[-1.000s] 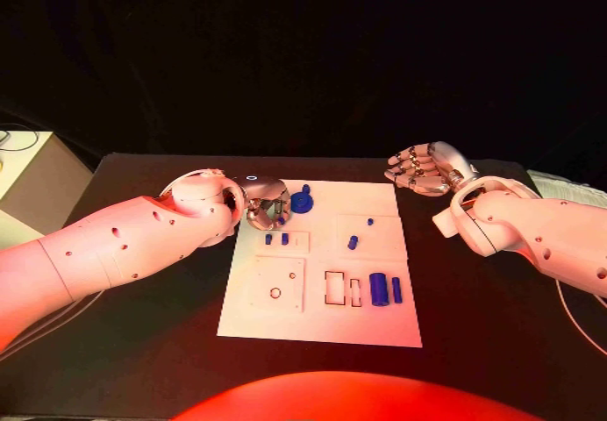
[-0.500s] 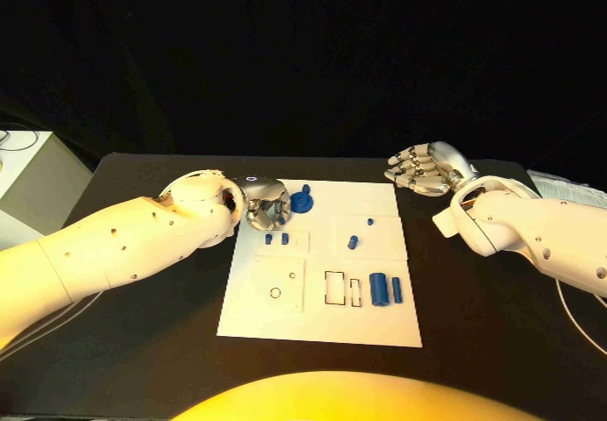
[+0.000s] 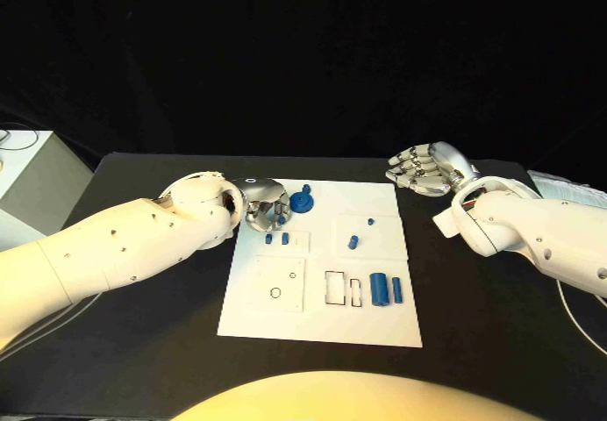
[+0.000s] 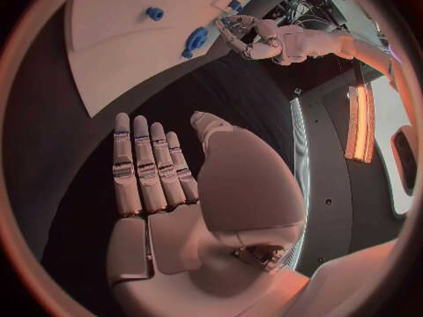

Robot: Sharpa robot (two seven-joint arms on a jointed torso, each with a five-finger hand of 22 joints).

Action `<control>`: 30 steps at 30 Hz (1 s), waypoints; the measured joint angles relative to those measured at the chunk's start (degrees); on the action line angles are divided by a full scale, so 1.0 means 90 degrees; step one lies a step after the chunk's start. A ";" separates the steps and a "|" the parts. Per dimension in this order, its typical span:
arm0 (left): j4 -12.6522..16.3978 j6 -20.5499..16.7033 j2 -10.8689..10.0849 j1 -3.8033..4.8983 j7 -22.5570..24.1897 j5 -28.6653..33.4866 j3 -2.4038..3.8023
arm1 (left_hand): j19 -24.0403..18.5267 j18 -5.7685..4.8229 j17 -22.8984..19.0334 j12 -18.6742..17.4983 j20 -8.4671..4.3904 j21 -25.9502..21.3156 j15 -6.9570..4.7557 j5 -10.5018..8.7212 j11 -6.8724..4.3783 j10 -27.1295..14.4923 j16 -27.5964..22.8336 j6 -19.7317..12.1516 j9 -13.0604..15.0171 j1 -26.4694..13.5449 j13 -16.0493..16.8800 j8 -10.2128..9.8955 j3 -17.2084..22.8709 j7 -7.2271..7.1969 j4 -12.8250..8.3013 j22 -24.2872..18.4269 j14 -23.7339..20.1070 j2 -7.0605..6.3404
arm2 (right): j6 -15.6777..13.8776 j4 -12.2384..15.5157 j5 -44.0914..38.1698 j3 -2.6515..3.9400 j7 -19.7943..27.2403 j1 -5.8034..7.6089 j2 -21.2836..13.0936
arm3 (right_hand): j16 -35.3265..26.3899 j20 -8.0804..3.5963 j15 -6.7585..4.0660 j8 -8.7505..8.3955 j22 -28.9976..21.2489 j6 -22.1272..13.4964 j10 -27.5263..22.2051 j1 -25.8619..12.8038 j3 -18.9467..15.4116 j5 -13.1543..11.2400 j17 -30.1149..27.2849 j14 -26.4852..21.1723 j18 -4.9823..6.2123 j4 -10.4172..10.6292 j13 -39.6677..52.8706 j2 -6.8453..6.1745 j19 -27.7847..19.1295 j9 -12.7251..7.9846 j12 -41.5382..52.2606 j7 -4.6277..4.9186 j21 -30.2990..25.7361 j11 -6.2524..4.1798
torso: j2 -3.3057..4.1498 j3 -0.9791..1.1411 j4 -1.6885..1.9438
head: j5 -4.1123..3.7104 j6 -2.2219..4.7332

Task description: Assemble the parts on the task board

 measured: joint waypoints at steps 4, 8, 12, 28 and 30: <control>0.0022 0.0000 -0.0010 -0.0002 -0.0018 -0.0002 0.0000 | 0.0000 0.0000 0.0014 0.0081 0.0000 0.0000 0.0000 0.0000 -0.0021 -0.0021 0.0000 -0.0025 -0.0012 0.0000 0.0044 0.0000 0.0000 0.0004 0.0000 0.0016 0.0000 0.0000 | 0.0001 0.0000 0.0000 0.0000 0.0000 0.0000 0.0000 | 0.0000 0.0000 0.0000 0.0000 -0.0003 0.0000 0.0000 0.0000 0.0005 0.0000 -0.0005 0.0000 0.0000 0.0005 0.0000 0.0000 0.0000 -0.0003 0.0000 0.0000 0.0000 0.0000 | 0.0001 0.0000 0.0001 | 0.0001 -0.0004; 0.0045 -0.0002 -0.0020 -0.0004 -0.0038 -0.0004 0.0000 | 0.0000 0.0000 0.0065 0.0157 0.0000 0.0000 0.0000 0.0000 -0.0030 -0.0030 0.0031 -0.0039 -0.0013 0.0000 0.0094 -0.0032 0.0019 -0.0011 0.0019 0.0024 0.0000 0.0000 | 0.0002 0.0000 0.0000 0.0002 0.0000 0.0000 0.0000 | 0.0000 0.0000 0.0000 0.0000 -0.0003 0.0000 0.0000 0.0000 0.0005 0.0000 -0.0005 0.0000 0.0000 0.0005 0.0000 0.0000 0.0000 -0.0003 0.0000 0.0000 0.0000 0.0000 | 0.0002 0.0000 0.0001 | 0.0002 -0.0005; 0.0054 -0.0003 -0.0029 -0.0006 -0.0051 -0.0005 0.0000 | 0.0000 0.0000 0.0077 0.0223 0.0000 0.0000 0.0000 0.0000 -0.0034 -0.0080 0.0034 -0.0086 -0.0025 -0.0025 0.0134 -0.0074 0.0019 -0.0012 0.0019 0.0030 0.0000 -0.0025 | 0.0003 0.0000 0.0000 0.0002 0.0000 -0.0001 0.0000 | 0.0000 0.0000 0.0000 0.0000 -0.0003 0.0000 0.0000 0.0000 0.0004 0.0000 -0.0004 0.0000 0.0000 0.0005 0.0000 0.0000 0.0000 -0.0003 0.0000 0.0000 0.0000 0.0000 | 0.0002 0.0001 0.0001 | 0.0002 -0.0005; 0.0083 -0.0001 -0.0081 -0.0011 -0.0109 -0.0009 0.0003 | 0.0000 0.0000 0.0113 0.0396 0.0000 0.0000 0.0000 0.0029 -0.0066 -0.0158 0.0080 -0.0266 -0.0054 -0.0025 0.0248 -0.0157 0.0037 -0.0078 0.0036 0.0029 0.0000 -0.0025 | 0.0005 0.0000 0.0000 0.0000 0.0000 -0.0002 -0.0007 | 0.0000 0.0000 0.0000 0.0000 -0.0002 0.0000 0.0000 0.0000 0.0005 0.0000 -0.0004 0.0000 0.0000 0.0004 0.0000 0.0000 0.0000 -0.0002 0.0000 0.0000 0.0000 0.0000 | 0.0000 0.0005 0.0000 | 0.0002 -0.0004; 0.0085 0.0000 -0.0088 -0.0011 -0.0117 -0.0011 0.0003 | 0.0000 0.0000 0.0112 0.0424 0.0000 0.0000 0.0000 0.0029 -0.0066 -0.0158 0.0080 -0.0265 -0.0054 -0.0024 0.0256 -0.0157 0.0056 -0.0077 0.0018 0.0036 0.0000 -0.0025 | 0.0005 0.0000 0.0000 0.0000 0.0000 -0.0002 -0.0009 | 0.0000 0.0000 0.0000 0.0000 -0.0002 0.0000 0.0000 0.0000 0.0004 0.0000 -0.0003 0.0000 0.0000 0.0005 0.0000 0.0000 0.0000 -0.0002 0.0000 0.0000 0.0000 0.0000 | 0.0000 0.0005 0.0000 | 0.0002 -0.0004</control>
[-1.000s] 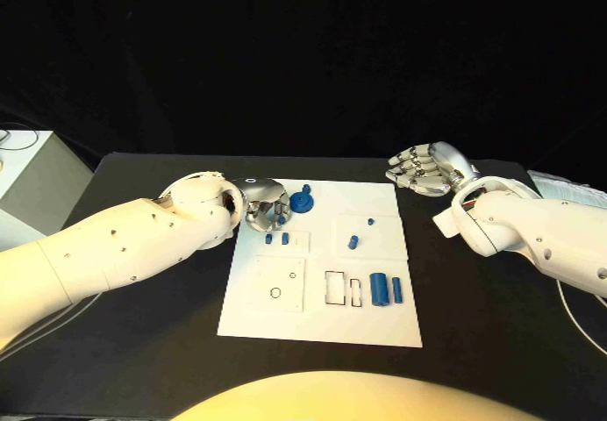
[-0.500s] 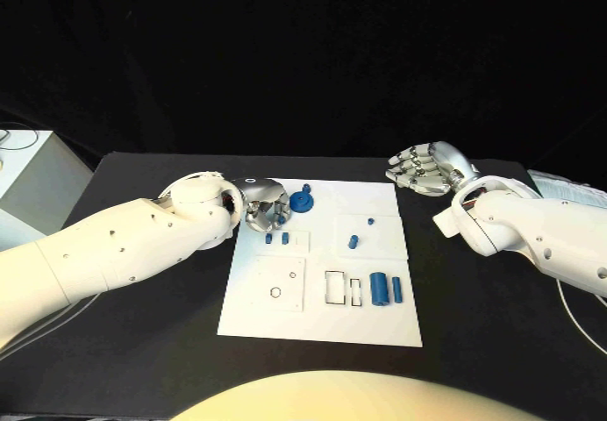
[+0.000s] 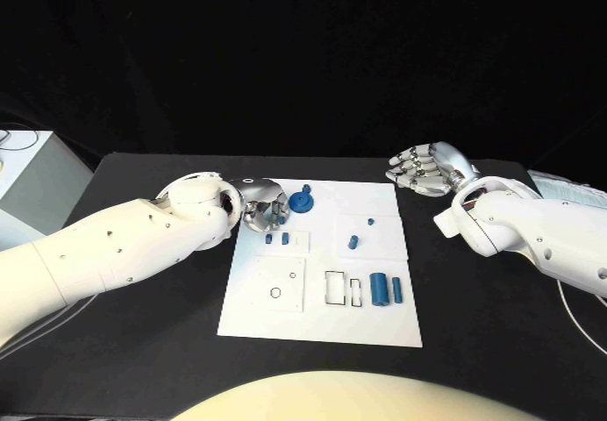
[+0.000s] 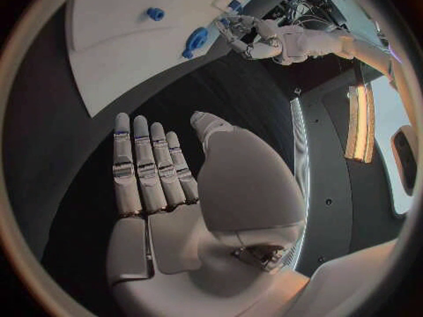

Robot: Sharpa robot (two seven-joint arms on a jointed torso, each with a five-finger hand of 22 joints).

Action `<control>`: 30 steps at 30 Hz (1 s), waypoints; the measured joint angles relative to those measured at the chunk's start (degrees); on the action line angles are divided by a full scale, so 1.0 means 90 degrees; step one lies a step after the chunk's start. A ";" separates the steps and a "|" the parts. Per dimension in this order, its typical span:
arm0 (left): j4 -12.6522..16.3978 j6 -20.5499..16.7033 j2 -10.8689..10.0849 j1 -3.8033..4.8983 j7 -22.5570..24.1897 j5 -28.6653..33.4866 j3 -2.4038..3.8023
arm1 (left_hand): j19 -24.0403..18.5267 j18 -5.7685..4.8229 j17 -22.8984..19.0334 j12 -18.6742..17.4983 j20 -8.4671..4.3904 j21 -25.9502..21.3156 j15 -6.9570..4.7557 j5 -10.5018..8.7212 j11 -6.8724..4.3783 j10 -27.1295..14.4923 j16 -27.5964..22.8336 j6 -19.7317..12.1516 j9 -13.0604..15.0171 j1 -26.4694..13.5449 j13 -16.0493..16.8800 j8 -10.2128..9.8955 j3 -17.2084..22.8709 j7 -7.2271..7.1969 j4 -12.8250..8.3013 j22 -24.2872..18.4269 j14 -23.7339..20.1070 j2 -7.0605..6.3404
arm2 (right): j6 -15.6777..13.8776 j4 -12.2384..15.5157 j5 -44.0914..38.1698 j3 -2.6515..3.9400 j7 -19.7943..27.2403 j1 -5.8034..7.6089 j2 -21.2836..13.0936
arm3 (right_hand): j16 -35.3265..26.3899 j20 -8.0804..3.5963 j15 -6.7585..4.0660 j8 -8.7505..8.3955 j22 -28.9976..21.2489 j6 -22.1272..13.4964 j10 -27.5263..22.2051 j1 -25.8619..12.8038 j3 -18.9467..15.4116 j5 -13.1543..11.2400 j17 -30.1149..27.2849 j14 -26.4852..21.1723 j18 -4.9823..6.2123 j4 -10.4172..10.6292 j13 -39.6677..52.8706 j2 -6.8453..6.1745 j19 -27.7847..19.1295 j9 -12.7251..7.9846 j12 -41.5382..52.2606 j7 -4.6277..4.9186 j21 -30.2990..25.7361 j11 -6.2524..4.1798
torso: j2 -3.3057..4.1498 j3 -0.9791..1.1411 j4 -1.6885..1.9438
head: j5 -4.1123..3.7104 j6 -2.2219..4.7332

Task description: Assemble the parts on the task board

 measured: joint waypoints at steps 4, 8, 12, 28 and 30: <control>0.0006 0.0000 -0.0012 -0.0001 -0.0017 -0.0004 0.0002 | 0.0000 0.0000 0.0014 0.0039 0.0000 0.0000 -0.0026 0.0000 0.0000 0.0000 0.0000 -0.0059 -0.0016 0.0000 0.0026 -0.0040 0.0003 -0.0008 -0.0001 0.0001 0.0026 0.0000 | 0.0000 0.0000 0.0000 0.0002 0.0000 -0.0001 -0.0001 | 0.0000 0.0000 0.0000 0.0000 0.0000 0.0000 0.0000 0.0000 0.0000 0.0000 0.0000 0.0000 0.0000 0.0000 0.0000 0.0000 0.0000 0.0000 0.0000 0.0000 0.0000 0.0000 | 0.0000 -0.0002 0.0001 | -0.0005 0.0000; 0.0016 0.0000 -0.0018 -0.0002 -0.0027 -0.0010 0.0006 | 0.0000 0.0000 0.0014 0.0071 0.0000 0.0000 -0.0026 0.0000 0.0000 0.0000 0.0000 -0.0079 -0.0023 0.0000 0.0039 -0.0064 0.0036 0.0012 -0.0001 0.0000 0.0026 0.0000 | 0.0000 0.0000 0.0000 0.0002 0.0000 -0.0001 -0.0002 | 0.0000 0.0000 0.0020 0.0000 -0.0016 0.0000 0.0000 0.0000 0.0000 0.0000 -0.0017 0.0020 0.0000 0.0000 0.0000 0.0000 0.0000 -0.0003 0.0000 0.0000 0.0000 0.0000 | 0.0000 -0.0003 0.0001 | -0.0005 -0.0002; 0.0019 -0.0001 -0.0025 -0.0002 -0.0038 -0.0018 0.0012 | 0.0000 0.0000 0.0014 0.0071 0.0000 0.0000 -0.0026 0.0000 0.0000 0.0000 0.0000 -0.0079 -0.0022 0.0000 0.0040 -0.0064 0.0036 0.0012 -0.0001 0.0000 0.0026 0.0000 | 0.0001 -0.0001 0.0000 0.0000 0.0000 -0.0002 -0.0002 | 0.0000 0.0000 0.0023 0.0000 -0.0021 0.0000 0.0000 0.0000 0.0000 0.0000 -0.0024 0.0023 0.0000 0.0000 0.0000 0.0000 0.0000 -0.0006 0.0000 0.0000 0.0000 0.0000 | 0.0000 -0.0004 0.0002 | -0.0006 -0.0003; -0.0459 -0.0160 -0.0010 -0.0004 -0.0067 -0.0016 0.0143 | -0.0095 -0.0001 -0.0191 0.0193 -0.0065 -0.0054 -0.0045 0.0000 0.0011 -0.0194 0.0025 -0.0625 -0.0147 0.0058 0.0122 -0.0297 0.0203 0.0011 -0.0062 -0.0124 -0.0092 -0.0058 | 0.0001 0.0003 -0.0025 0.0001 0.0018 -0.0003 -0.0003 | 0.0000 -0.0076 -0.0036 0.0000 -0.0156 0.0179 0.0146 0.0420 0.0338 -0.0090 -0.0170 0.0155 0.0000 -0.0410 -0.0002 -0.0198 0.0083 -0.0023 -0.0050 0.0030 0.0000 -0.0085 | 0.0001 0.0001 -0.0003 | -0.0005 0.0001; -0.0566 -0.0212 -0.0016 -0.0004 -0.0066 0.0008 0.0167 | -0.0205 -0.0001 -0.0321 0.0219 -0.0053 -0.0128 -0.0029 0.0000 0.0047 -0.0230 -0.0036 -0.0648 -0.0147 0.0059 0.0122 -0.0297 0.0203 0.0033 -0.0062 -0.0217 -0.0187 -0.0058 | 0.0001 0.0003 -0.0047 0.0001 0.0029 -0.0004 -0.0004 | 0.0000 -0.0094 -0.0069 0.0000 -0.0190 0.0258 0.0218 0.0520 0.0485 -0.0111 -0.0214 0.0212 0.0000 -0.0558 -0.0009 -0.0282 0.0143 -0.0032 -0.0084 0.0057 0.0016 -0.0106 | 0.0001 0.0005 -0.0004 | -0.0013 0.0009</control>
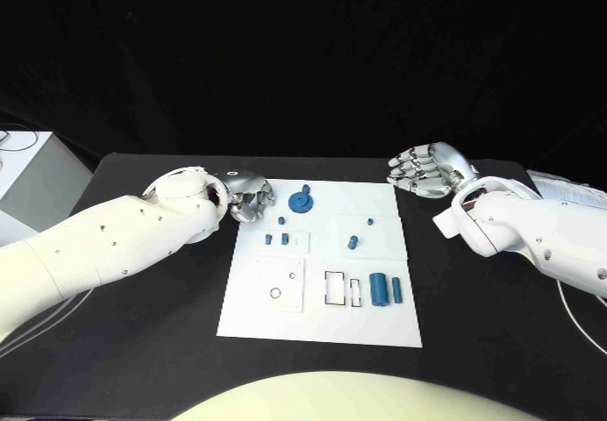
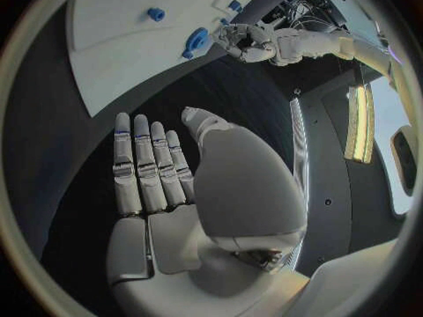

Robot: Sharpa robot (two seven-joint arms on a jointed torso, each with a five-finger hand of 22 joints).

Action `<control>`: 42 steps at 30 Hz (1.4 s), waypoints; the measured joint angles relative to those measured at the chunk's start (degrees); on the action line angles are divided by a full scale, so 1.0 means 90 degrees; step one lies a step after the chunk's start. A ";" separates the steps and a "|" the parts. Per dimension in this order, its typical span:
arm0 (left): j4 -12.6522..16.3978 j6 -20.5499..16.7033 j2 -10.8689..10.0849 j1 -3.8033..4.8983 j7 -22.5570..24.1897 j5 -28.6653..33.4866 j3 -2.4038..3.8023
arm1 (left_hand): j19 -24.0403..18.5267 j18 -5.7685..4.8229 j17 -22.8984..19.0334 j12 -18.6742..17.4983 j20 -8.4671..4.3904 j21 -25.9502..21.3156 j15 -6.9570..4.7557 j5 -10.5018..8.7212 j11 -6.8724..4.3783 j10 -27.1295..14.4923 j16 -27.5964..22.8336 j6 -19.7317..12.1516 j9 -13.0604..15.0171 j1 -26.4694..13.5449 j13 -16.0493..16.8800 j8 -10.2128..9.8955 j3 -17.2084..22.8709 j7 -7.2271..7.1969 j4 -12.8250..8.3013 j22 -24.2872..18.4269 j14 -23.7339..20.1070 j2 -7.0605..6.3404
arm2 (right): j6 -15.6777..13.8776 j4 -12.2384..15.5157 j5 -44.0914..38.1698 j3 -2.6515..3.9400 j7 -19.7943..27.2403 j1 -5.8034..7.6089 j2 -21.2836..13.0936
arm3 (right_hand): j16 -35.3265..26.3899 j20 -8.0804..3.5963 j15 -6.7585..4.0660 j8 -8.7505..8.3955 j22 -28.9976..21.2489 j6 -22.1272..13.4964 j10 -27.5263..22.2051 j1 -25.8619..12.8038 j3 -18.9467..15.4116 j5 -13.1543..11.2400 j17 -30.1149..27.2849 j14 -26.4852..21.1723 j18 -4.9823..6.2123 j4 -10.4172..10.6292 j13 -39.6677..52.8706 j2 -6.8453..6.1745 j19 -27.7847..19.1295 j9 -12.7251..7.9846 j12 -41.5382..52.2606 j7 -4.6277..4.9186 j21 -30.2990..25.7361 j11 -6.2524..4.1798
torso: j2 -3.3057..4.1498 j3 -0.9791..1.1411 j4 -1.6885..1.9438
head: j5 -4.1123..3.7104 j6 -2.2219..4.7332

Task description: Assemble the parts on the task board

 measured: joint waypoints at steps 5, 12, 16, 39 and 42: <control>-0.0203 -0.0165 -0.0032 0.0000 0.0033 0.0169 0.0106 | -0.0213 0.0000 -0.0500 0.0000 0.0031 -0.0154 0.0034 0.0000 0.0045 -0.0091 -0.0194 0.0042 0.0004 0.0000 0.0000 0.0061 0.0026 0.0042 -0.0007 -0.0199 -0.0334 0.0000 | 0.0048 -0.0001 -0.0139 0.0000 0.0009 0.0000 -0.0007 | 0.0137 -0.0135 -0.0122 0.0000 -0.0002 0.0220 0.0186 0.0122 0.0326 -0.0055 -0.0022 0.0356 0.0000 -0.0236 0.0000 -0.0124 0.0351 -0.0024 -0.0091 0.0040 0.0171 -0.0065 | 0.0000 -0.0001 0.0002 | -0.0016 0.0015; -0.0267 -0.0564 -0.0250 0.0002 0.0317 0.1617 0.0295 | -0.0471 0.0000 -0.1984 0.0027 0.0148 -0.0772 0.0136 0.0000 0.0148 -0.0194 -0.1161 0.0423 0.0126 -0.0349 -0.0075 0.0561 -0.0225 0.0240 0.0365 -0.0590 -0.1188 -0.0055 | 0.0314 0.0009 -0.0818 0.0001 -0.0051 0.0000 -0.0017 | 0.0761 -0.0724 -0.0606 -0.0088 0.0545 0.0752 0.0955 0.0158 0.0320 -0.0102 0.0304 0.1694 -0.0001 -0.0714 0.0001 -0.0111 0.1433 -0.0083 -0.0208 -0.0106 0.1183 -0.0344 | -0.0002 -0.0003 0.0002 | -0.0116 0.0076; -0.0183 -0.0676 -0.0453 0.0001 0.0651 0.3157 0.0331 | -0.0357 -0.0002 -0.2067 0.0027 0.0187 -0.1080 0.0157 0.0000 0.0193 -0.0234 -0.1308 0.0423 0.0141 -0.0400 -0.0129 0.0654 -0.0362 0.0240 0.0503 -0.0833 -0.1166 -0.0048 | 0.0487 0.0079 -0.1668 0.0001 -0.0155 0.0000 -0.0020 | 0.1465 -0.1014 -0.0900 -0.0160 0.1116 0.1130 0.1493 0.0051 0.0297 -0.0102 0.0777 0.2491 -0.0001 -0.0861 0.0023 -0.0006 0.2011 -0.0098 -0.0377 -0.0277 0.2080 -0.0557 | -0.0002 0.0000 0.0001 | -0.0186 0.0118; 0.1050 -0.0694 -0.1143 -0.0451 0.2165 0.9410 0.0434 | -0.0213 -0.0004 -0.2096 0.0027 0.0201 -0.1423 0.0211 0.0000 0.0226 -0.0200 -0.1449 0.0400 0.0146 -0.0377 -0.0213 0.0758 -0.0548 0.0263 0.0649 -0.1110 -0.1176 -0.0025 | 0.1523 0.0336 -0.5729 -0.0020 -0.1659 -0.0211 0.0280 | 0.6208 -0.1065 -0.0987 -0.0751 0.4845 0.1194 0.1468 -0.0723 0.0944 -0.0384 0.4194 0.2577 -0.0291 -0.0731 0.0049 -0.0522 0.2749 0.0112 -0.1174 -0.0394 0.5760 -0.0614 | -0.0002 -0.0011 0.0010 | -0.0317 0.0156; 0.1074 -0.0691 -0.1148 -0.0461 0.2222 0.9515 0.0445 | -0.0213 -0.0003 -0.2096 0.0027 0.0201 -0.1424 0.0211 0.0000 0.0226 -0.0200 -0.1474 0.0400 0.0146 -0.0377 -0.0213 0.0758 -0.0548 0.0263 0.0649 -0.1116 -0.1176 -0.0025 | 0.1539 0.0333 -0.5870 -0.0016 -0.1754 -0.0225 0.0332 | 0.6367 -0.1044 -0.0987 -0.0752 0.4985 0.1194 0.1447 -0.0722 0.0945 -0.0384 0.4321 0.2577 -0.0299 -0.0731 0.0056 -0.0522 0.2770 0.0122 -0.1173 -0.0394 0.5883 -0.0594 | 0.0002 -0.0012 0.0010 | -0.0317 0.0148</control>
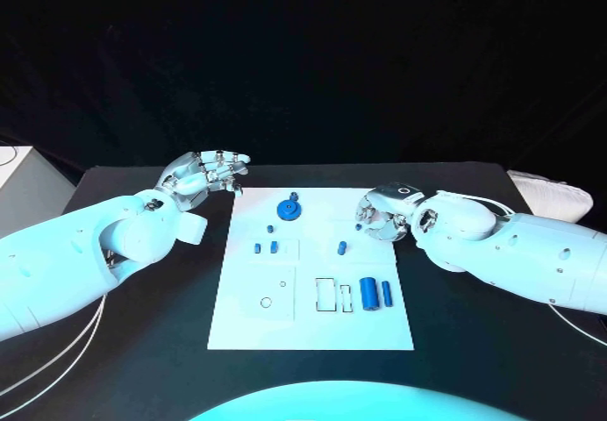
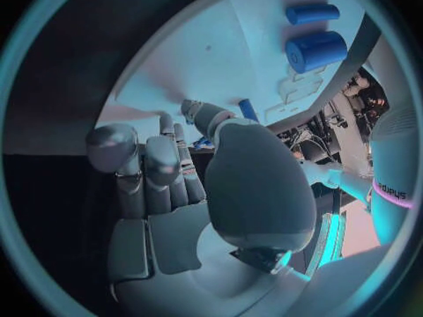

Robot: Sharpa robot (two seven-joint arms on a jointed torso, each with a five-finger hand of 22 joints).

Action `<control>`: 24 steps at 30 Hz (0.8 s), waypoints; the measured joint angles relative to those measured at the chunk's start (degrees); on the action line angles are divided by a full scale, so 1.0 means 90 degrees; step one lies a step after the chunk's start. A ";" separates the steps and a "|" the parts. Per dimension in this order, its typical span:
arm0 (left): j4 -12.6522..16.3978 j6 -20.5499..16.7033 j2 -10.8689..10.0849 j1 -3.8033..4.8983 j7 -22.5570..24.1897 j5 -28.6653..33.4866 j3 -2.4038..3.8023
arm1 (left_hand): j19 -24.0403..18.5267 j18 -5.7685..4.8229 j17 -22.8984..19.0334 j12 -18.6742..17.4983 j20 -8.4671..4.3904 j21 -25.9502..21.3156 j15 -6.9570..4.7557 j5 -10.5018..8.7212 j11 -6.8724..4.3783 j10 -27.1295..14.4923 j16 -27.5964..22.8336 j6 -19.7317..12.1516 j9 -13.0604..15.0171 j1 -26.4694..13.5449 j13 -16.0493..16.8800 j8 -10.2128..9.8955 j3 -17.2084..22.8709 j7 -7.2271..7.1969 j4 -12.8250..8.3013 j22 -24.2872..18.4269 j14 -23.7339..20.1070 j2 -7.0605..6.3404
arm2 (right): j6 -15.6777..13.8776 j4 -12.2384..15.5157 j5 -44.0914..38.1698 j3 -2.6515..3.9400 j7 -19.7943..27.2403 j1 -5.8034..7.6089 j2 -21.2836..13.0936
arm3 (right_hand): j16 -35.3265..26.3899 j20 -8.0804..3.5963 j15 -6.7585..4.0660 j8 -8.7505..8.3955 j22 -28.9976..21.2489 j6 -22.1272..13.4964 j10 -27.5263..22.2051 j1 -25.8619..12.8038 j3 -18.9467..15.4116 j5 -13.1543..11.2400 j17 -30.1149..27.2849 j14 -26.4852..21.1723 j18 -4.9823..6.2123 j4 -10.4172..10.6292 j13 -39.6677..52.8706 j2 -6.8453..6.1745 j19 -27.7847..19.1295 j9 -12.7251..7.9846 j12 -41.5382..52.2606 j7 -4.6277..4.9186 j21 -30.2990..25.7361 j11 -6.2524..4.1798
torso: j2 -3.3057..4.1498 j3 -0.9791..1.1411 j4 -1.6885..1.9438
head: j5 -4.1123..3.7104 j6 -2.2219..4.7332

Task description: Assemble the parts on the task board

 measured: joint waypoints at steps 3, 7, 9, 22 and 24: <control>0.0009 0.0003 -0.0005 -0.0006 0.0040 0.0061 0.0009 | 0.0000 -0.0001 0.0000 0.0000 0.0000 0.0000 0.0000 0.0000 0.0000 0.0000 0.0000 0.0000 0.0000 0.0000 -0.0006 0.0000 0.0000 0.0000 0.0000 0.0000 0.0000 0.0000 | 0.0003 -0.0002 -0.0095 0.0003 -0.0064 -0.0003 0.0044 | 0.0076 0.0002 0.0000 0.0000 0.0075 0.0000 0.0000 0.0000 0.0018 0.0000 0.0067 0.0000 -0.0001 0.0017 0.0005 0.0000 0.0002 0.0014 0.0000 0.0000 0.0055 0.0000 | 0.0001 0.0002 0.0000 | 0.0000 -0.0014; 0.0014 0.0007 -0.0007 -0.0011 0.0073 0.0105 0.0015 | 0.0000 0.0000 -0.0005 -0.0002 0.0000 0.0000 0.0000 0.0000 0.0000 0.0000 0.0000 0.0000 0.0000 0.0027 -0.0006 0.0000 0.0000 0.0000 0.0000 -0.0006 0.0000 0.0027 | 0.0002 0.0001 -0.0173 0.0009 -0.0112 -0.0017 0.0088 | 0.0244 -0.0021 0.0000 0.0000 0.0253 0.0000 0.0000 0.0000 0.0035 0.0000 0.0200 0.0000 0.0000 0.0034 0.0021 0.0000 0.0024 0.0042 0.0001 0.0000 0.0214 0.0000 | 0.0003 0.0002 0.0002 | 0.0002 -0.0026; 0.0015 0.0010 -0.0008 -0.0012 0.0081 0.0117 0.0017 | 0.0000 0.0000 -0.0006 -0.0002 0.0000 0.0000 0.0000 0.0000 0.0000 0.0000 0.0000 0.0000 0.0000 0.0027 -0.0006 0.0000 0.0000 0.0000 0.0000 -0.0006 0.0000 0.0027 | -0.0007 0.0006 -0.0199 0.0012 -0.0129 -0.0027 0.0103 | 0.0296 -0.0022 0.0000 0.0000 0.0299 0.0000 0.0000 0.0000 0.0035 0.0001 0.0236 0.0000 0.0000 0.0034 0.0025 0.0000 0.0025 0.0058 0.0002 0.0000 0.0248 0.0000 | 0.0003 0.0002 0.0002 | 0.0008 -0.0032; 0.0021 0.0034 -0.0012 -0.0015 0.0091 0.0110 0.0022 | -0.0001 -0.0001 -0.0005 -0.0002 0.0000 -0.0024 0.0023 0.0000 -0.0001 0.0000 0.0000 0.0000 -0.0001 0.0027 -0.0011 0.0000 0.0000 -0.0001 0.0000 -0.0011 -0.0023 0.0027 | -0.0055 0.0055 -0.0243 0.0013 -0.0182 -0.0061 0.0147 | 0.0639 -0.0022 0.0000 0.0038 0.0650 0.0181 0.0187 0.0094 0.0234 -0.0098 0.0447 0.0000 0.0000 0.0020 0.0062 0.0093 0.0024 0.0183 -0.0001 -0.0020 0.0545 -0.0046 | 0.0000 0.0001 -0.0004 | 0.0019 -0.0054; 0.0021 0.0038 -0.0013 -0.0016 0.0086 0.0106 0.0023 | -0.0001 -0.0001 -0.0005 -0.0003 0.0000 -0.0024 0.0023 0.0000 -0.0001 0.0000 0.0000 0.0000 -0.0001 0.0027 -0.0011 0.0000 0.0000 -0.0001 0.0000 -0.0011 -0.0023 0.0027 | -0.0053 0.0059 -0.0243 0.0013 -0.0185 -0.0062 0.0151 | 0.0681 -0.0021 0.0000 0.0071 0.0712 0.0199 0.0219 0.0098 0.0271 -0.0098 0.0476 0.0000 -0.0075 0.0000 0.0074 0.0097 0.0024 0.0198 -0.0001 -0.0024 0.0598 -0.0058 | -0.0001 0.0001 -0.0004 | 0.0022 -0.0060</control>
